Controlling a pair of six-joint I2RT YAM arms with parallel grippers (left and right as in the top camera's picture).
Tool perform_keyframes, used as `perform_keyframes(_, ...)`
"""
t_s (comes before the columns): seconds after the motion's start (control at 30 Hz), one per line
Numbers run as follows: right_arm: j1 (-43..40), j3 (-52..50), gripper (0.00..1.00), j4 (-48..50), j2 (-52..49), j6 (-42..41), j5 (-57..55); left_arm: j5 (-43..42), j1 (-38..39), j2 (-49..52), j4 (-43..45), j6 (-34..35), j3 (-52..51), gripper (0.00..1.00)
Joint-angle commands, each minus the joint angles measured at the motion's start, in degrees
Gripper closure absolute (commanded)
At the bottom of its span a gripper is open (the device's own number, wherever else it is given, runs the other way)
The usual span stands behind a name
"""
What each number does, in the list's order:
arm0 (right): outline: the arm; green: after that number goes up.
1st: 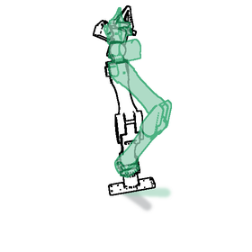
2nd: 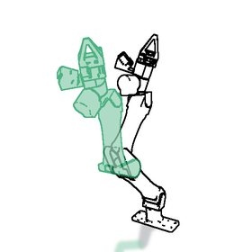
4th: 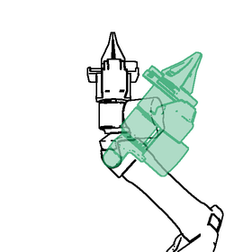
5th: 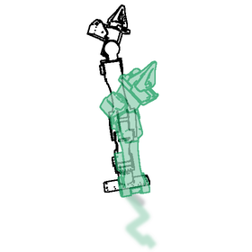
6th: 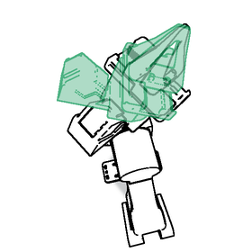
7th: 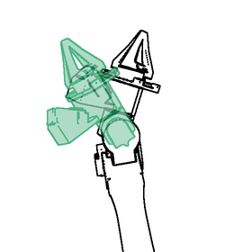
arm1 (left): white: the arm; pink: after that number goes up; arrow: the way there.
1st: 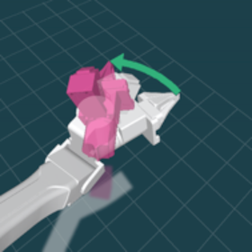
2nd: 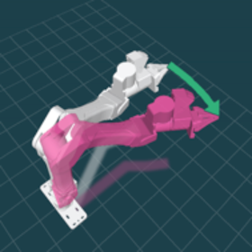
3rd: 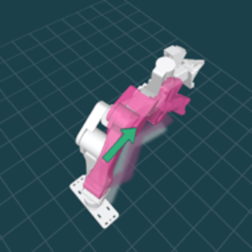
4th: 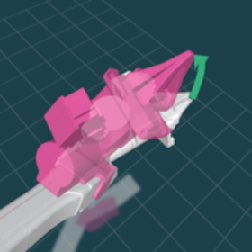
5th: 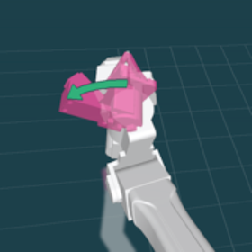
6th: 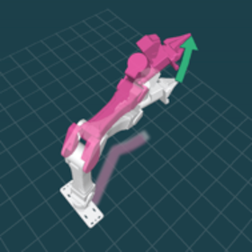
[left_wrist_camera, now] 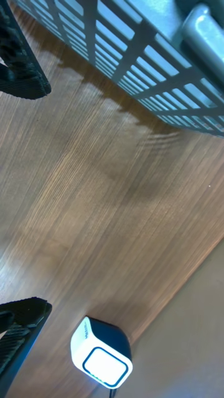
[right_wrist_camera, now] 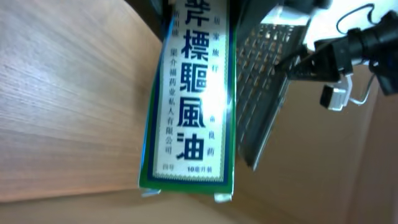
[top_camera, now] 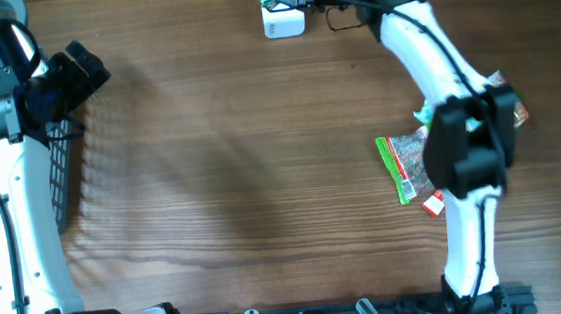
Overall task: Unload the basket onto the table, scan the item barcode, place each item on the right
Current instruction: 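Hold the green box barcode over the white scanner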
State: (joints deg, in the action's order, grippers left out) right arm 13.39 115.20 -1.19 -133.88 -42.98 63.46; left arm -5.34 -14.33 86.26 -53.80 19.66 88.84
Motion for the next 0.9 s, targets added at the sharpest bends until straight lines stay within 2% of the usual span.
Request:
perform_keyframes(0.0, -1.33, 0.68, 0.74, 12.13, -6.38, -16.37, 5.84, 0.74, -0.2, 0.15, 0.13, 0.13, 0.09, 0.0)
perform_keyframes(0.13, -2.54, 0.66, 0.71, 21.81, -11.37, -23.8, 4.63, 0.74, -0.2, 0.15, 0.13, 0.15, 0.09, 0.0)
perform_keyframes(0.2, -3.04, 0.63, 0.71, 23.04, -13.18, -24.68, 3.76, 0.74, -0.2, 0.15, 0.13, 0.13, 0.09, 0.0)
perform_keyframes(0.47, -3.32, 0.63, 0.72, 24.41, -17.51, -23.82, 1.49, 0.76, -0.2, 0.15, 0.13, 0.13, 0.09, 0.0)
perform_keyframes(0.87, -3.21, 0.61, 0.72, 24.94, -19.78, -18.38, -2.01, 0.74, -0.2, 0.15, 0.13, 0.13, 0.09, 0.0)
